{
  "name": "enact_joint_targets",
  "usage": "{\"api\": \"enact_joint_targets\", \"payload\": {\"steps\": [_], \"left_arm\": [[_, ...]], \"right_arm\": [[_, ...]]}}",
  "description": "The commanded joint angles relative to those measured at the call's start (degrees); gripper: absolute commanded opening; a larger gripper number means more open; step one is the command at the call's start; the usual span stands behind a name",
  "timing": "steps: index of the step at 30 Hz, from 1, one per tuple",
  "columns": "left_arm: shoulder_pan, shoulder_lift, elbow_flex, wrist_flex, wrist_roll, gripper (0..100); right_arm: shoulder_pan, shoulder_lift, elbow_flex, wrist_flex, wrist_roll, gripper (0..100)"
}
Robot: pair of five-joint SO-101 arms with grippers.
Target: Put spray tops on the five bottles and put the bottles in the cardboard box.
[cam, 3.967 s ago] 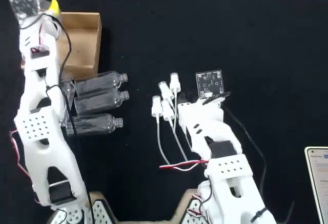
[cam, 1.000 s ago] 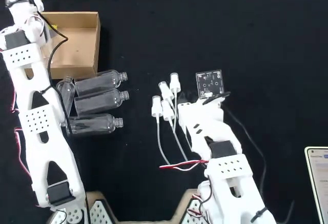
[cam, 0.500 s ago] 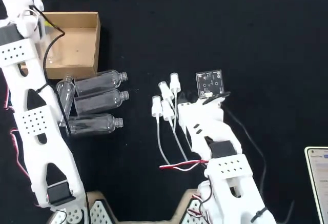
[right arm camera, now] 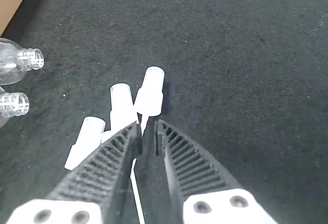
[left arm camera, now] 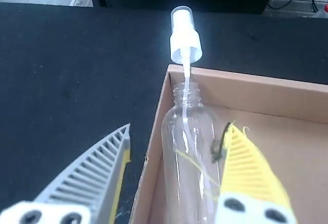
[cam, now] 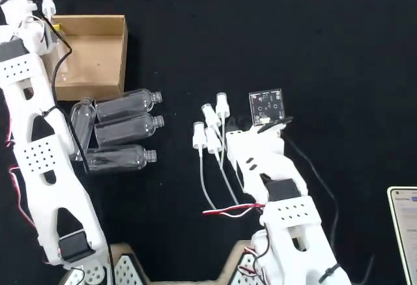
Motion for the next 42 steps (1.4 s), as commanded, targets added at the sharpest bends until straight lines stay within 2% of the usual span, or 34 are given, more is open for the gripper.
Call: {"api": "enact_joint_targets", "payload": {"steps": [1, 13, 25, 30, 36, 42], "left_arm": [[-0.22, -2.64, 1.98, -4.48, -0.26, 27], [1.27, -2.55, 11.03, -13.89, -0.18, 27], [2.95, -2.55, 14.29, -13.19, -0.18, 27], [2.77, -2.55, 14.02, -8.53, -0.18, 27], [2.59, -2.64, 13.93, -7.03, -0.18, 27], [3.65, -3.25, 13.41, -0.62, -0.26, 27]], "right_arm": [[0.79, -1.10, -0.48, -1.58, -0.26, 5.8], [0.79, -1.19, -0.48, -1.58, -0.26, 5.8], [0.79, -1.19, -0.48, -1.58, -0.26, 5.8], [0.79, -1.19, -0.48, -1.58, -0.26, 5.8], [0.79, -1.19, -0.48, -1.58, -0.26, 5.8], [0.79, -1.19, -0.57, -1.58, -0.26, 5.8]]}}
